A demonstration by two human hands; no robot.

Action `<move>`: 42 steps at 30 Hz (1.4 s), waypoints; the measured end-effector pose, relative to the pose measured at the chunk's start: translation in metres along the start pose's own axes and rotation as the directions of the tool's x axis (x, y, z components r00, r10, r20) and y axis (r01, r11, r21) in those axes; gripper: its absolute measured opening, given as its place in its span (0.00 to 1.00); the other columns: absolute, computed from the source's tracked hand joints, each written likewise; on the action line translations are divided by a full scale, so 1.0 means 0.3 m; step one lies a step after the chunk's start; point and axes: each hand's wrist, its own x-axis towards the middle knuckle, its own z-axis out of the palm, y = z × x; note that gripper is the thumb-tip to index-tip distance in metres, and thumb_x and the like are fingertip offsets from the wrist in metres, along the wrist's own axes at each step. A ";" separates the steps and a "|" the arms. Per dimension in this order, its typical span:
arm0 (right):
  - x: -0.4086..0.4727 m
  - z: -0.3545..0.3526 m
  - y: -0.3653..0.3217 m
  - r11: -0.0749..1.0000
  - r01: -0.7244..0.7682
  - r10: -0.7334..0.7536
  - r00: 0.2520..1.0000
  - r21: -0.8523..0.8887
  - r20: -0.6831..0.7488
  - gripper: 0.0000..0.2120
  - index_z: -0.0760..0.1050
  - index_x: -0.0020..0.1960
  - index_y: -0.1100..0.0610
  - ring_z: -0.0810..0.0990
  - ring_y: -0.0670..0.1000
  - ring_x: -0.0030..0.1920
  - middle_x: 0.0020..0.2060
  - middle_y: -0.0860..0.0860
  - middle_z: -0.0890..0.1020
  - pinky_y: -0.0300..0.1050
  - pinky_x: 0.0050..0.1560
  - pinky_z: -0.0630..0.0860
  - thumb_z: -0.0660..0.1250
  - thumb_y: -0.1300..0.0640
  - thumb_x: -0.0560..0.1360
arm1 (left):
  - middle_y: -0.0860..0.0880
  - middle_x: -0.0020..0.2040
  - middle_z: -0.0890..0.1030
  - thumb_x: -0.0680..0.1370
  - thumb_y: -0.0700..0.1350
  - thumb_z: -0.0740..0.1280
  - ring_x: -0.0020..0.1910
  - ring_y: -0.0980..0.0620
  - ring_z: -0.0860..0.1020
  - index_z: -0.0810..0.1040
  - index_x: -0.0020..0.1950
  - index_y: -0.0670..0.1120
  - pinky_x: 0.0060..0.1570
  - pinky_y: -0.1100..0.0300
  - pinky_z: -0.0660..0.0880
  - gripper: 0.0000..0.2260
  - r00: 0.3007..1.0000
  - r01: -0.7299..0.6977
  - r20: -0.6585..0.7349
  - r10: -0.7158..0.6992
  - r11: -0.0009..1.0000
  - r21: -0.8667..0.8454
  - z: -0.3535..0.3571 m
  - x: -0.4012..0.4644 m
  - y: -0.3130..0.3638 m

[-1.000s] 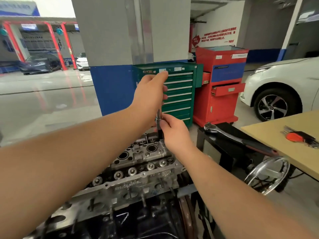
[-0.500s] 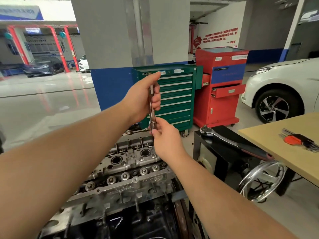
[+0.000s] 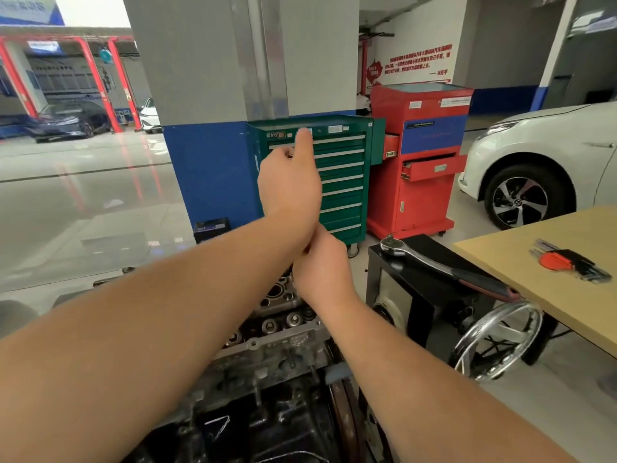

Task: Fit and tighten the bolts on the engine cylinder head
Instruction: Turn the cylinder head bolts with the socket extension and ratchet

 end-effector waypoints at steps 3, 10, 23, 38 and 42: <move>-0.006 0.007 -0.005 0.986 -0.033 0.032 0.999 0.164 0.011 0.12 0.77 0.62 0.48 0.82 0.51 0.52 0.51 0.47 0.84 0.49 0.54 0.78 0.68 0.57 0.80 | 0.49 0.28 0.63 0.81 0.51 0.65 0.27 0.49 0.60 0.64 0.31 0.49 0.30 0.56 0.59 0.20 0.935 0.198 0.318 -0.159 0.976 -0.092 -0.048 0.066 0.006; 0.013 0.015 -0.008 0.988 -0.054 0.041 0.995 0.147 0.091 0.16 0.78 0.67 0.51 0.83 0.51 0.54 0.52 0.49 0.86 0.52 0.62 0.78 0.69 0.57 0.80 | 0.48 0.31 0.71 0.83 0.59 0.64 0.30 0.49 0.68 0.73 0.41 0.47 0.35 0.54 0.69 0.18 0.847 0.197 0.518 -0.122 0.976 -0.091 -0.168 0.081 0.009; 0.003 -0.010 0.004 0.965 -0.064 0.070 0.997 0.254 -0.014 0.05 0.80 0.46 0.46 0.80 0.40 0.42 0.39 0.41 0.83 0.41 0.42 0.76 0.74 0.54 0.75 | 0.52 0.25 0.66 0.81 0.54 0.69 0.23 0.52 0.64 0.66 0.31 0.47 0.29 0.61 0.63 0.23 0.953 0.164 0.275 -0.129 0.981 -0.105 -0.045 0.044 0.021; 0.005 -0.020 0.008 0.994 -0.002 0.003 1.000 0.110 -0.004 0.23 0.67 0.34 0.43 0.73 0.39 0.32 0.26 0.41 0.74 0.32 0.37 0.68 0.67 0.68 0.75 | 0.53 0.50 0.78 0.78 0.57 0.70 0.45 0.56 0.77 0.70 0.65 0.50 0.42 0.56 0.72 0.21 0.998 0.065 -0.009 -0.067 0.989 -0.131 -0.020 -0.076 -0.026; -0.008 -0.022 0.024 0.986 0.040 -0.029 0.997 0.163 -0.069 0.18 0.71 0.40 0.49 0.75 0.45 0.38 0.34 0.40 0.74 0.47 0.43 0.77 0.70 0.71 0.74 | 0.54 0.45 0.78 0.80 0.62 0.65 0.43 0.52 0.77 0.73 0.54 0.51 0.43 0.52 0.72 0.15 0.995 0.044 -0.087 -0.046 0.999 -0.018 0.031 -0.069 -0.039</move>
